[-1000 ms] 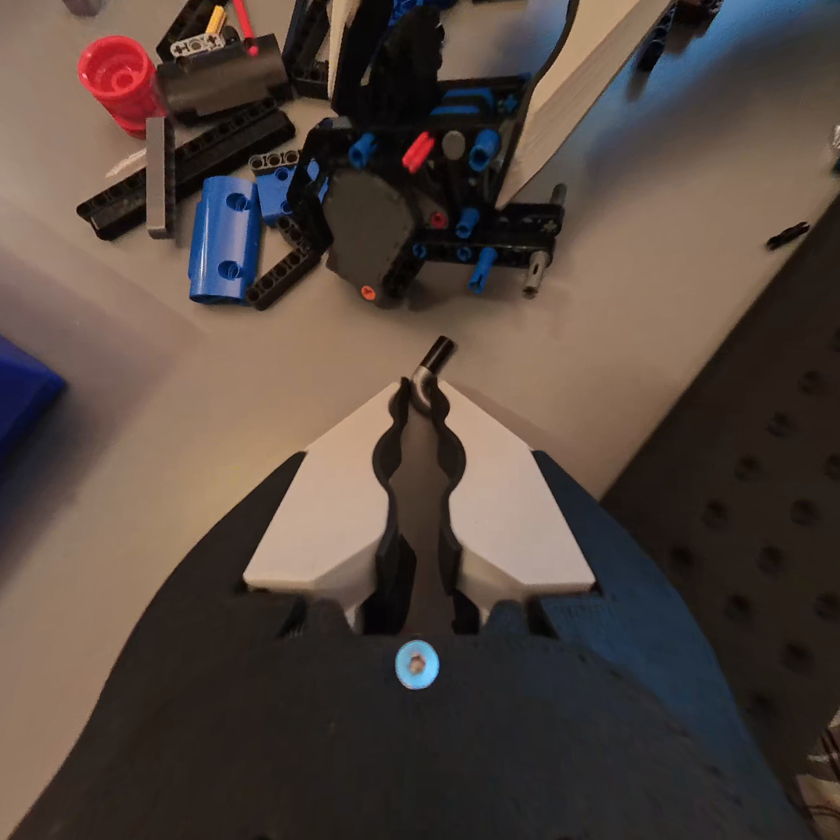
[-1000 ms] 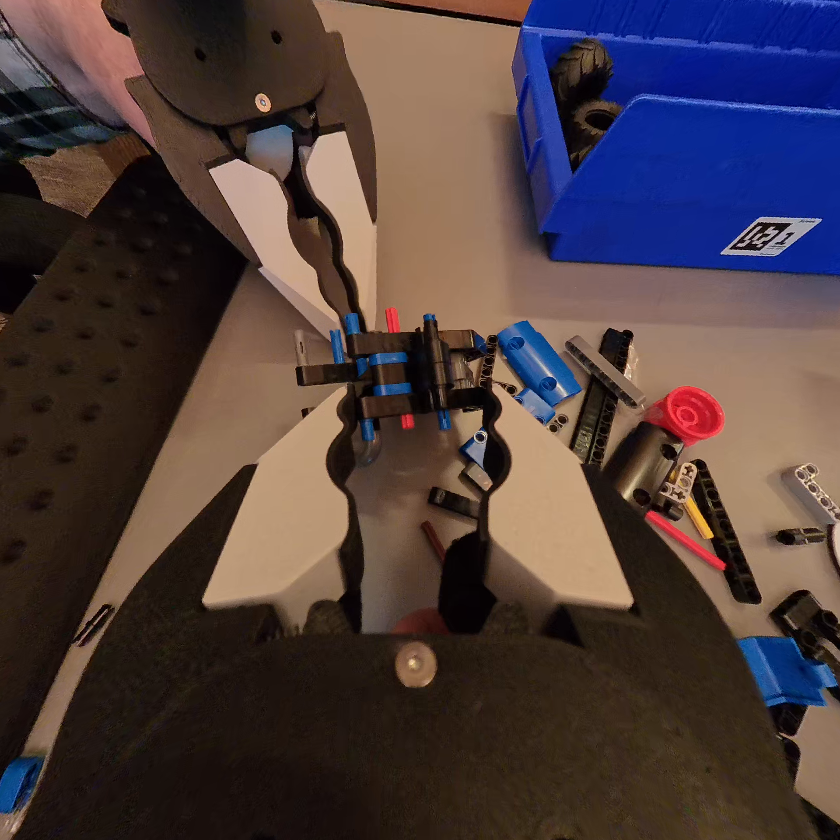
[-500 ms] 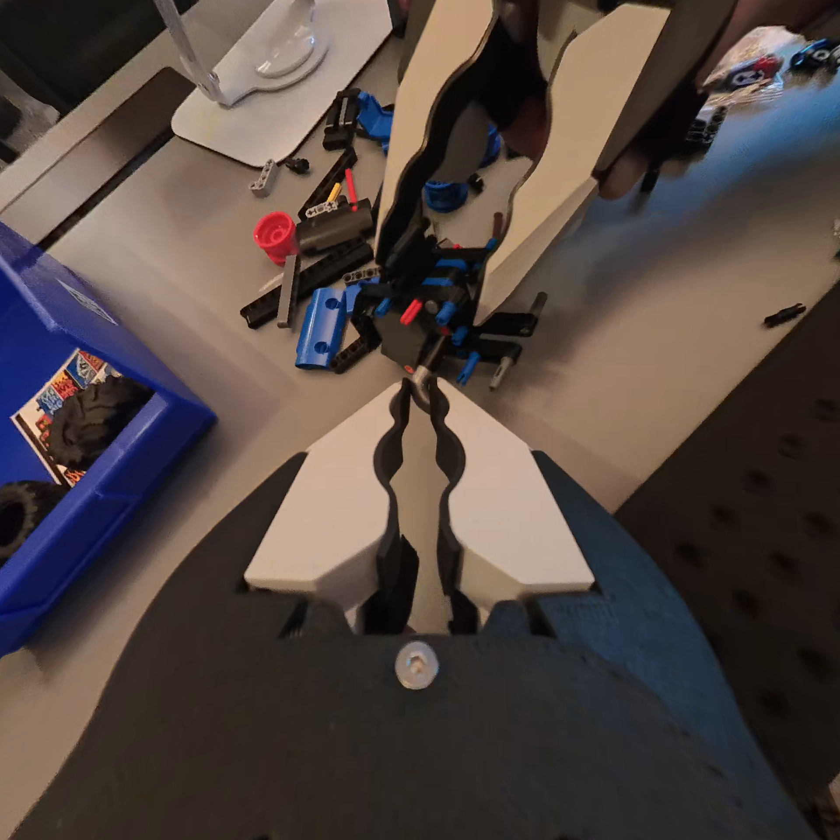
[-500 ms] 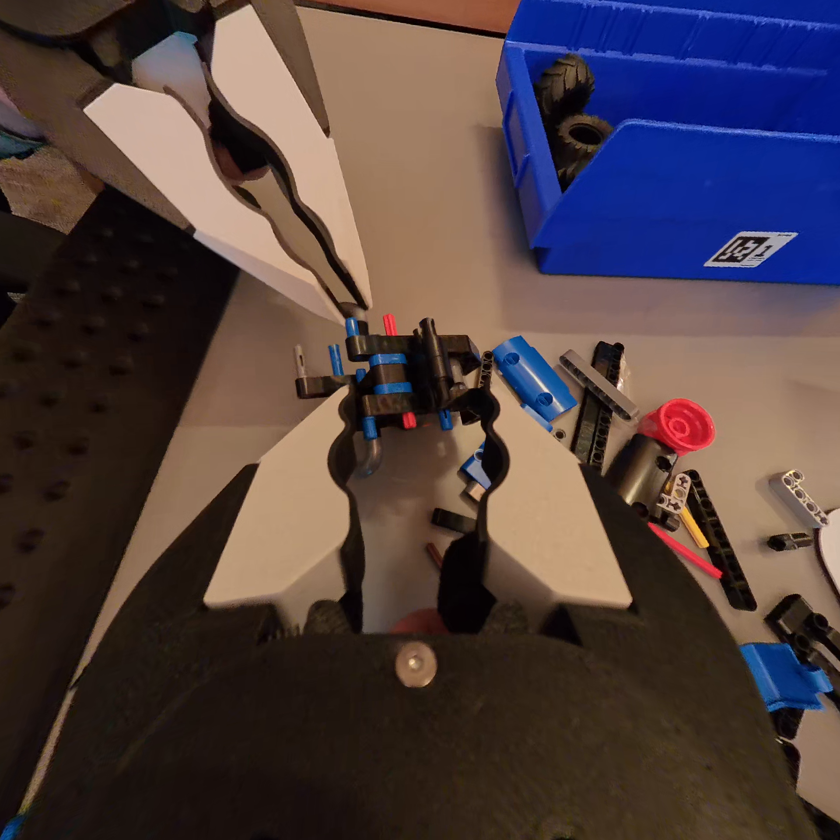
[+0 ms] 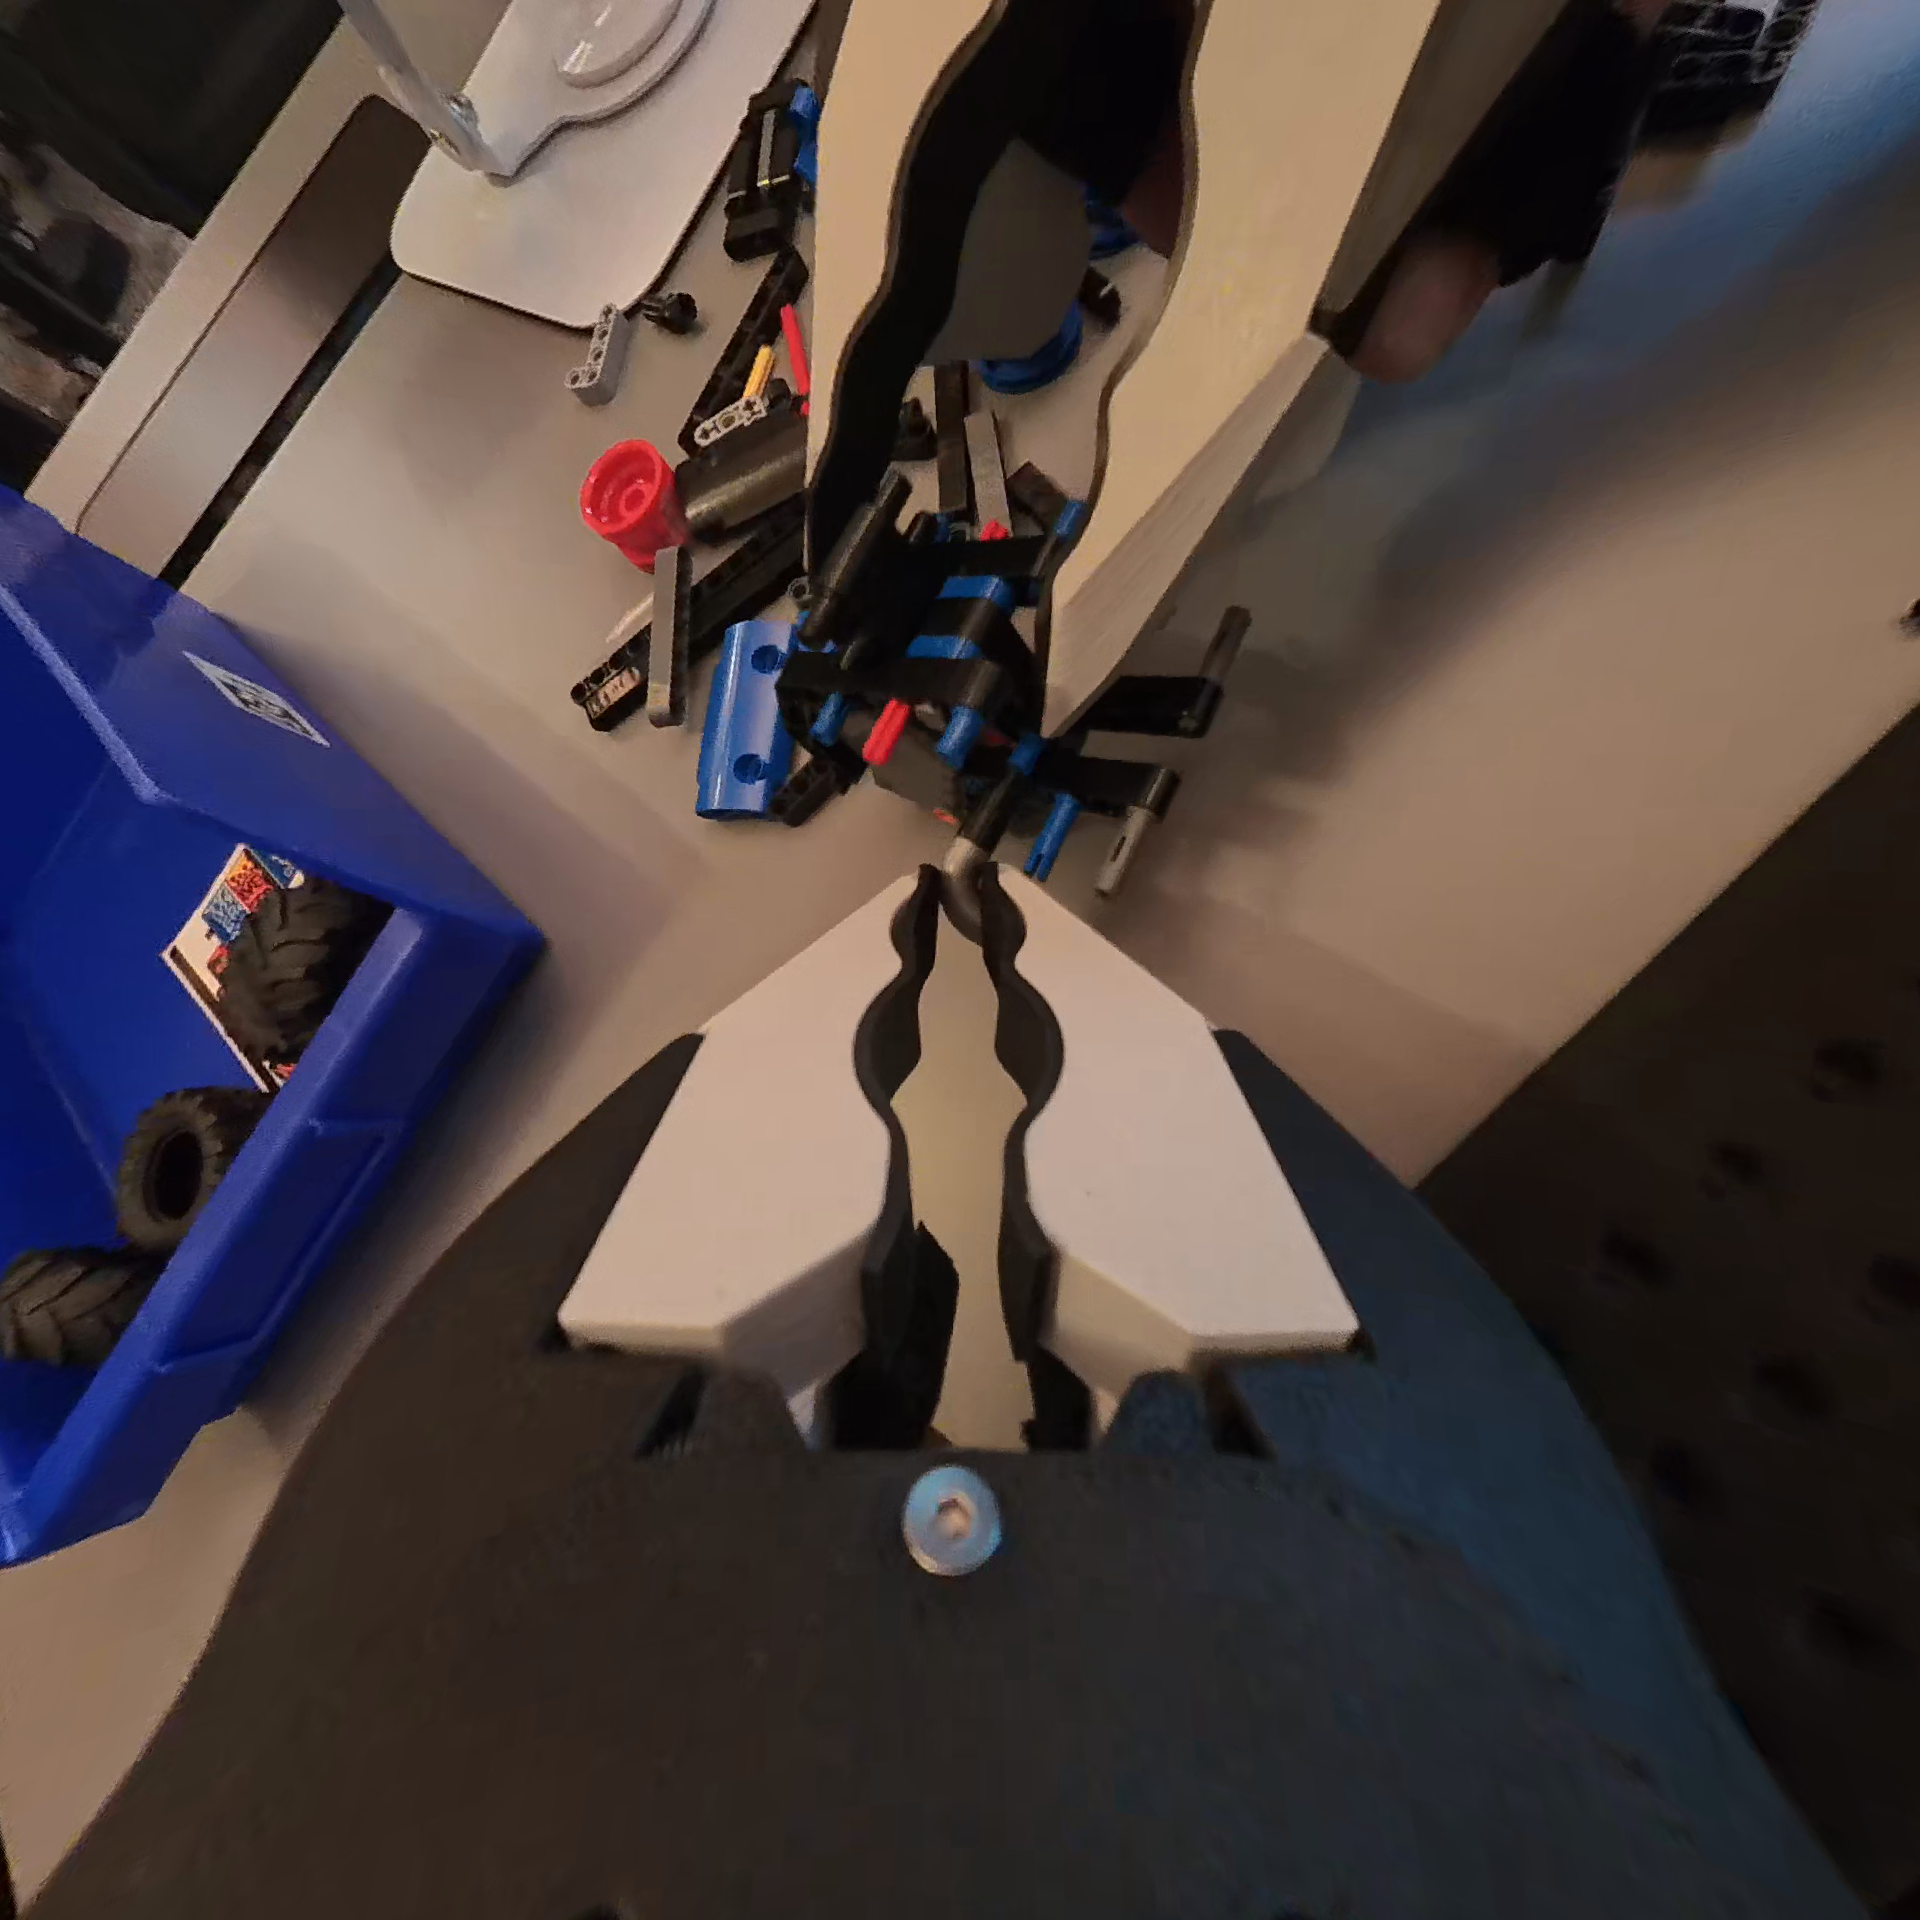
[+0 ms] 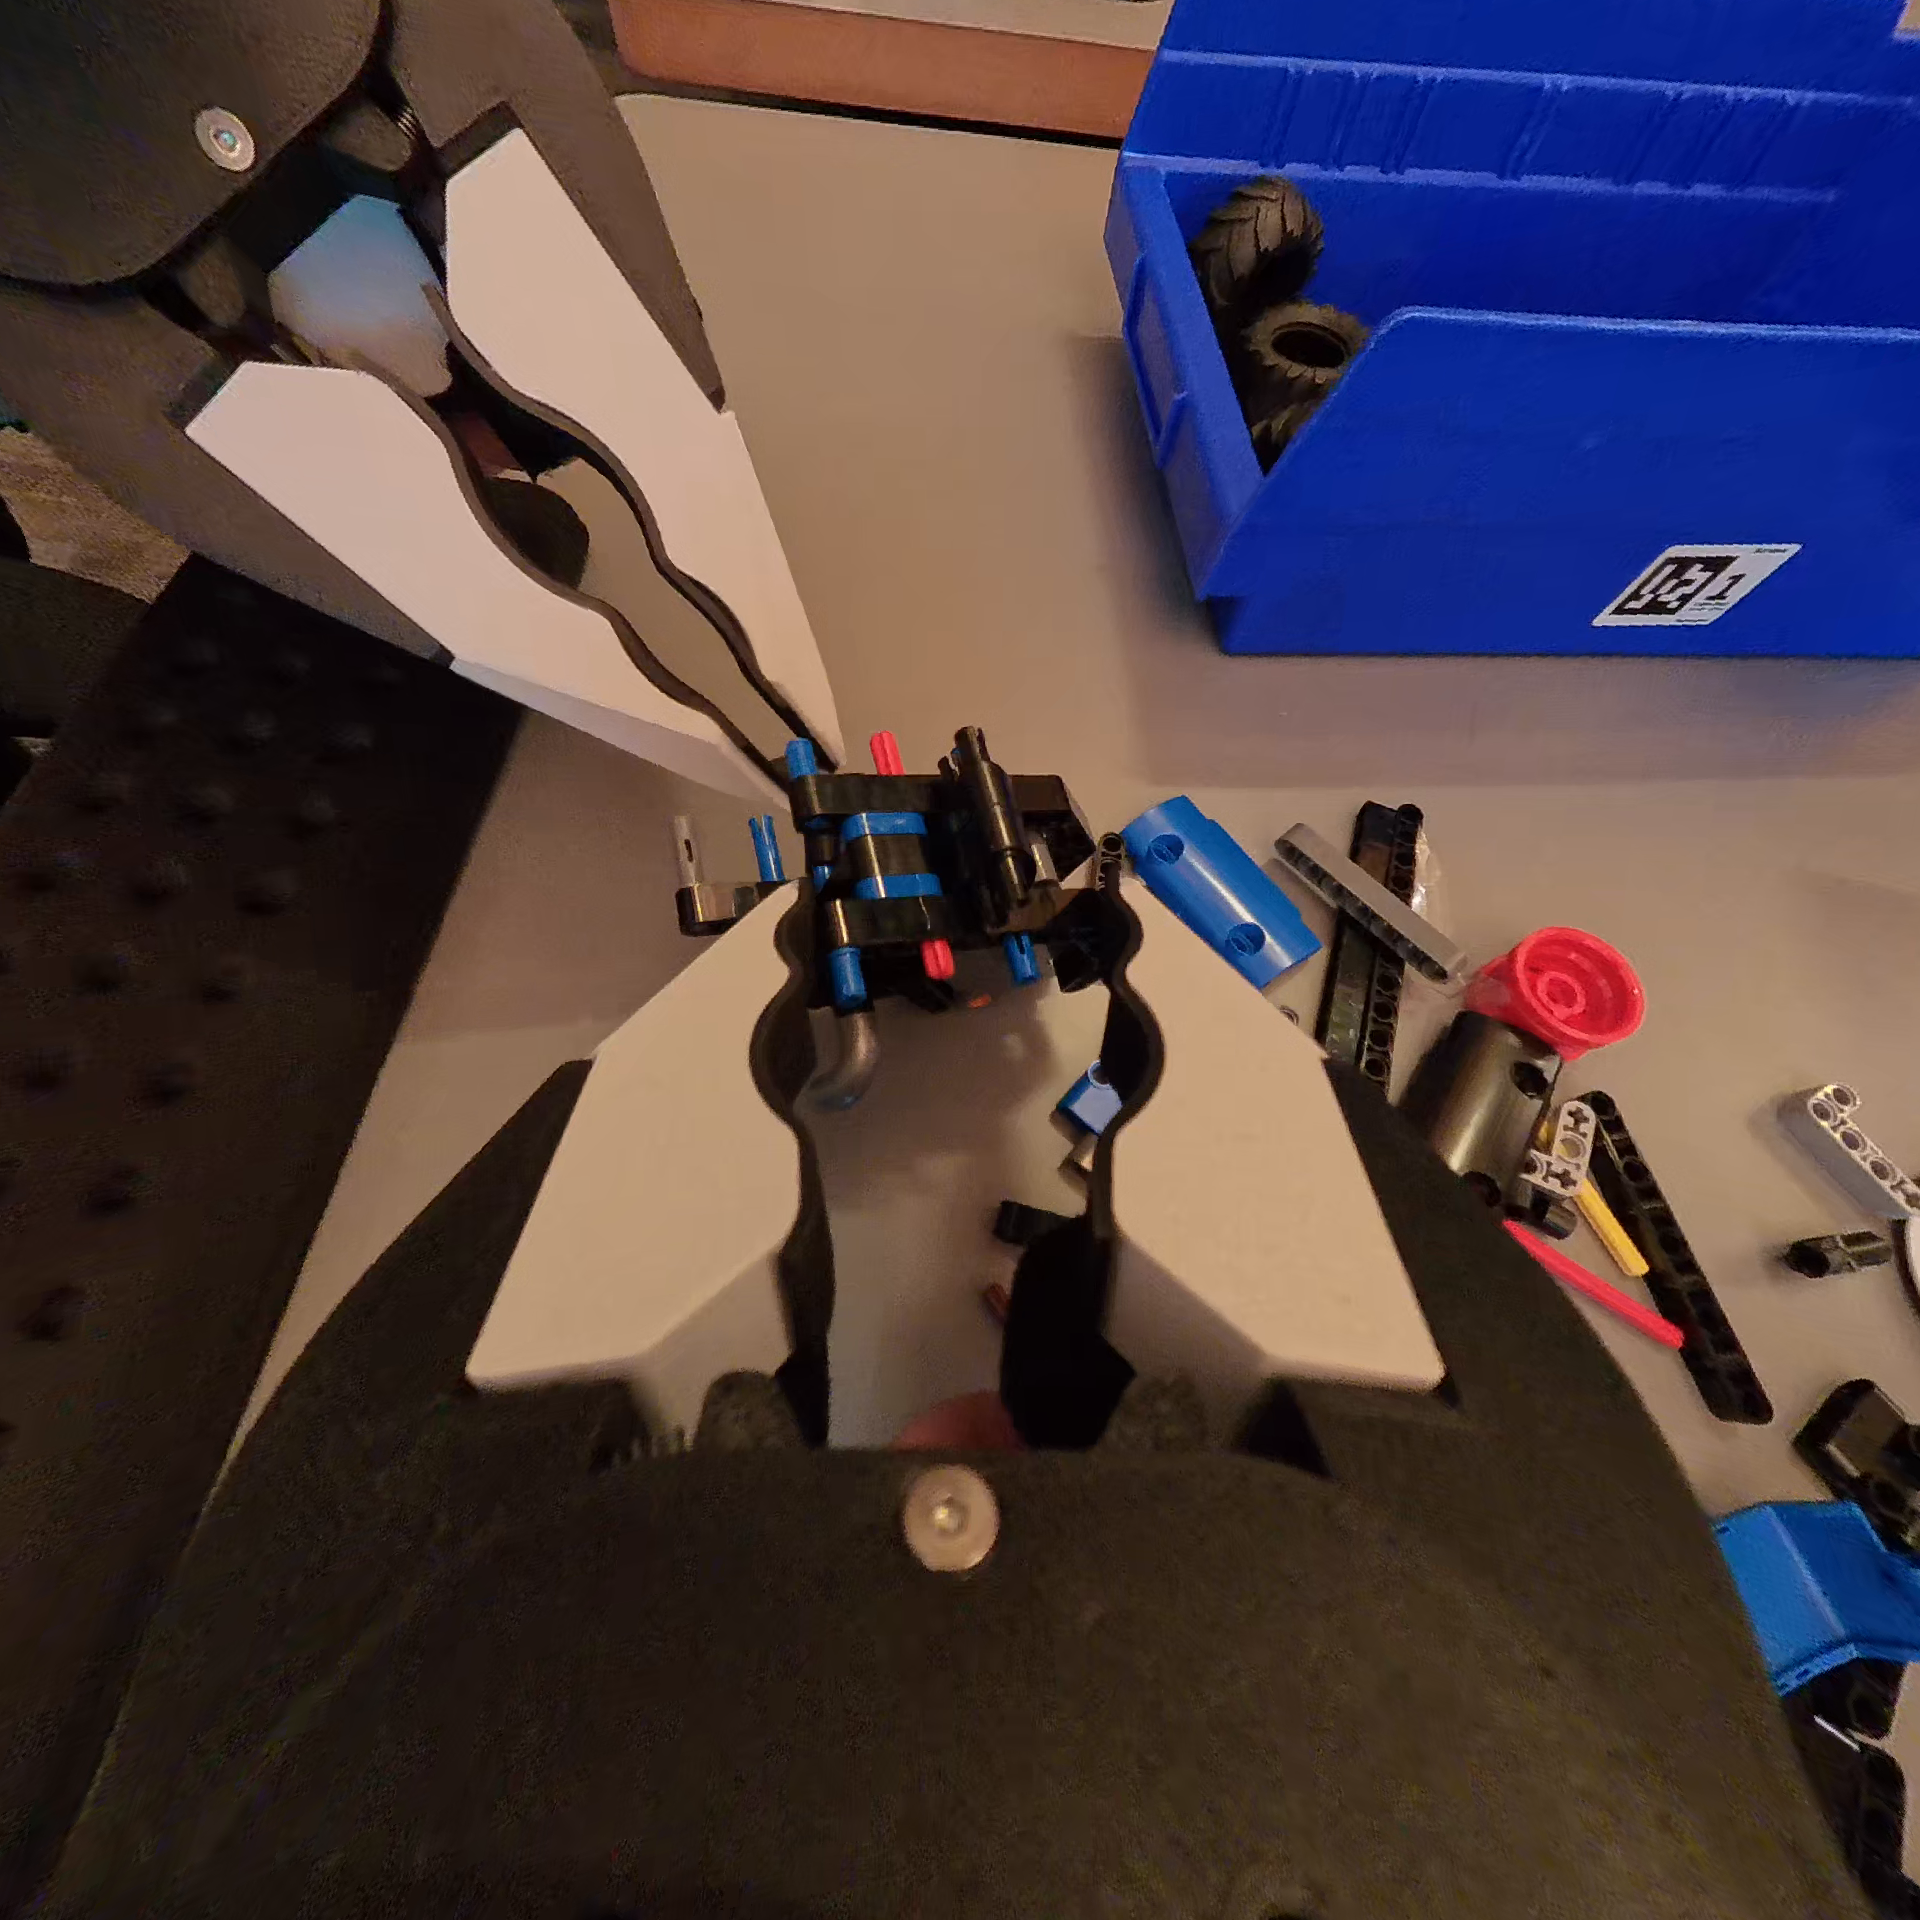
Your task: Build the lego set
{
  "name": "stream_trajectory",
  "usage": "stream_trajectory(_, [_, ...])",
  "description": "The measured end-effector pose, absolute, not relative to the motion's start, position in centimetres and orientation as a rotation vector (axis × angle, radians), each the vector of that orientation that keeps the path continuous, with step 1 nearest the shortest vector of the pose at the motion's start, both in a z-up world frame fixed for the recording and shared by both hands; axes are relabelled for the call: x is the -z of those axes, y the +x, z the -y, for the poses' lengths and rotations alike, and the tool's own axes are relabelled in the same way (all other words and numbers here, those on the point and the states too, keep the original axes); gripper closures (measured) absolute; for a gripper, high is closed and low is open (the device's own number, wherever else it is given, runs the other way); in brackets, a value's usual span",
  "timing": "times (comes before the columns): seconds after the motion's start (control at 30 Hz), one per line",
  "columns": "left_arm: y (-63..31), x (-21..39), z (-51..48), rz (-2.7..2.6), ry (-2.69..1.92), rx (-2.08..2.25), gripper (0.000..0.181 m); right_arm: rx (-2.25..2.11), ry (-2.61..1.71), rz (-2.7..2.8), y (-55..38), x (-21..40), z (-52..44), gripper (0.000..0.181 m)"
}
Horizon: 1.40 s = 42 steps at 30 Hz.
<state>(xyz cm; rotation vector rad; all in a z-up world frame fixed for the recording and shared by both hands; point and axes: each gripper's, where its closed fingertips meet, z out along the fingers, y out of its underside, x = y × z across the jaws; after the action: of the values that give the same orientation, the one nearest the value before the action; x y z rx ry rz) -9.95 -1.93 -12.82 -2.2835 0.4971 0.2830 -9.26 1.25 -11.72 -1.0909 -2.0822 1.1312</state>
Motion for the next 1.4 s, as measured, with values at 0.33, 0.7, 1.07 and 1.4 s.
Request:
stream_trajectory(0.33, [-10.2,12.7,2.0,-0.487,-2.268,-0.361,0.175,-1.159,-1.122,2.038,-9.7,11.6,-1.2,0.129])
stream_trajectory(0.7, [-10.0,12.6,1.5,-0.427,-2.233,-0.357,0.176,-1.258,-1.192,1.937,-10.4,11.3,-1.3,0.132])
stream_trajectory(1.07, [-10.2,12.4,1.3,-0.331,-2.218,-0.319,0.176,-1.378,-1.25,1.848,-10.9,11.0,-1.3,0.143])
stream_trajectory(1.4, [-10.4,12.4,1.0,-0.444,-2.213,-0.355,0.177,-1.398,-1.273,1.829,-10.9,11.0,-1.4,0.143])
